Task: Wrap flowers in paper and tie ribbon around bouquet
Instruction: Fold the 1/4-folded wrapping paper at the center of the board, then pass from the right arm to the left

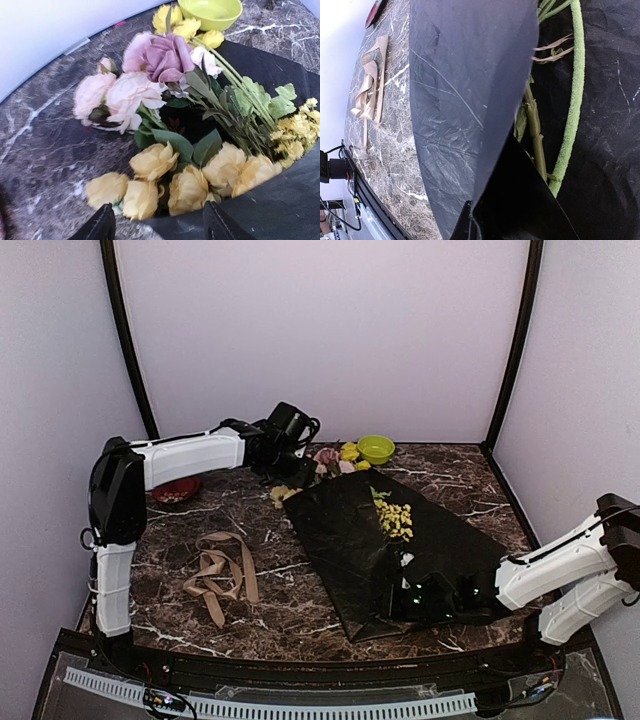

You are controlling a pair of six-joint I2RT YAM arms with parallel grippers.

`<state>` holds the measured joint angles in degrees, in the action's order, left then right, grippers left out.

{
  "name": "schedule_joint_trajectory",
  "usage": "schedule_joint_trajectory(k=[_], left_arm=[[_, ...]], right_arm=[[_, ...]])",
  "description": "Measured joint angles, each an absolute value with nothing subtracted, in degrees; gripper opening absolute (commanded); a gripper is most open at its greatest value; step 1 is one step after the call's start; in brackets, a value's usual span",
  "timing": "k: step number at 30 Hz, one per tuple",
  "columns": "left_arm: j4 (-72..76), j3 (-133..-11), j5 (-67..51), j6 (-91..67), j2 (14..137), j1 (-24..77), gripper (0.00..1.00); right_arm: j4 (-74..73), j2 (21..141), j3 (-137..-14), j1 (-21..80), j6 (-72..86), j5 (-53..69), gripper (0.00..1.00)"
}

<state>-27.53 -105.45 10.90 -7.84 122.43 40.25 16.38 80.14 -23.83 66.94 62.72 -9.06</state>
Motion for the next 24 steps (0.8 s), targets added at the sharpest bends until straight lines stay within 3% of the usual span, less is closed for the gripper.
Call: schedule_joint_trajectory(k=[6,12,17,24], left_arm=[[-21.15,-89.71,15.00,-3.20,107.35,51.33,0.56],[-9.89,-71.29,9.13,0.30,98.76,67.55,0.46],[-0.62,-58.57,6.17,2.61,97.97,73.01,0.54],[7.53,-56.77,5.80,9.26,101.69,78.17,0.63]], right_arm=[[17.21,80.47,-23.38,66.08,63.11,-8.16,0.00],[19.27,82.19,-22.90,65.30,63.75,-6.33,0.00],[21.23,82.76,-21.93,65.04,64.45,-5.48,0.00],[22.85,83.70,-21.50,64.82,65.08,-4.27,0.00]])
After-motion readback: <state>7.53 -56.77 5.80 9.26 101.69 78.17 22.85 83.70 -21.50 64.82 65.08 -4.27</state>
